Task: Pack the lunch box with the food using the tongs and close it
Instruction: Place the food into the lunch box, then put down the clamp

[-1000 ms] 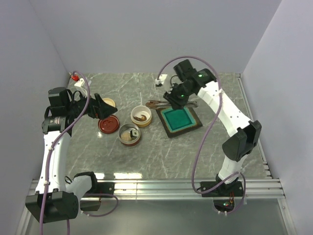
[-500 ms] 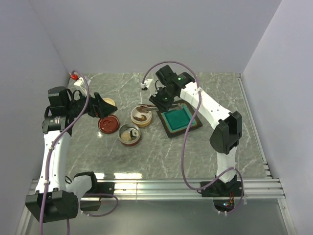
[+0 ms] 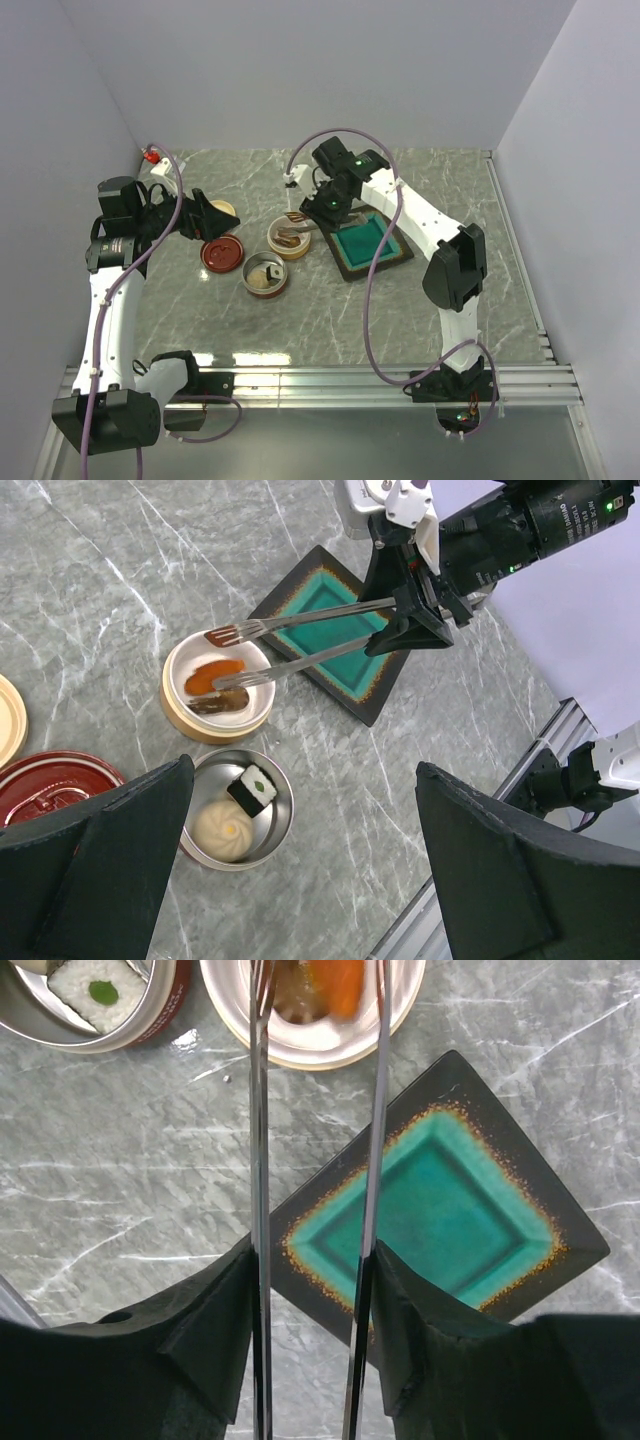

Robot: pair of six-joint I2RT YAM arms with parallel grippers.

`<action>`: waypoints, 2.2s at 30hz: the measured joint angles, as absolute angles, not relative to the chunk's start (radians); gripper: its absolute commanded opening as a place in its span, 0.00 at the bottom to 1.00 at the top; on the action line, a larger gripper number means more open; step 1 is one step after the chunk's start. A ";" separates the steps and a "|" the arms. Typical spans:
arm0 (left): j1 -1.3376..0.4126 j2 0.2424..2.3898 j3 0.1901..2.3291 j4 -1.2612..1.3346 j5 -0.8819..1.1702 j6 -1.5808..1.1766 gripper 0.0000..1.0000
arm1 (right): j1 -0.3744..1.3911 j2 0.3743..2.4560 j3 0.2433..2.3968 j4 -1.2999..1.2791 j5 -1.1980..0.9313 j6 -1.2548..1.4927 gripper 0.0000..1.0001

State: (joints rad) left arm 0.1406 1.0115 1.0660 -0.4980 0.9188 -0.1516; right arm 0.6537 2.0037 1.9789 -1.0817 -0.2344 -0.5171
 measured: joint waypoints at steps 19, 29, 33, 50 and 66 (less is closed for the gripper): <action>0.141 1.011 1.066 -0.497 0.919 -0.152 0.99 | 0.496 1.689 1.675 -0.912 -0.279 -0.353 0.45; 0.141 1.012 1.066 -0.496 0.918 -0.153 0.99 | 0.366 1.586 1.251 -0.591 -0.242 -0.116 0.47; 0.141 1.012 1.066 -0.497 0.915 -0.152 0.99 | 0.369 1.586 1.155 -0.472 -0.216 -0.054 0.48; 0.141 1.012 1.066 -0.497 0.895 -0.147 0.99 | 0.355 1.618 1.017 -0.301 -0.208 -0.041 0.61; 0.141 1.040 1.093 -0.521 0.891 -0.143 0.99 | 0.355 1.700 1.015 -0.329 -0.176 -0.049 0.83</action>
State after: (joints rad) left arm 0.1410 1.0405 1.0927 -0.5213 0.8913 -0.1432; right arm 0.3550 1.6997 1.0153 -0.3290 -0.1764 -0.0486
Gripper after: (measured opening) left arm 0.994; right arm 0.812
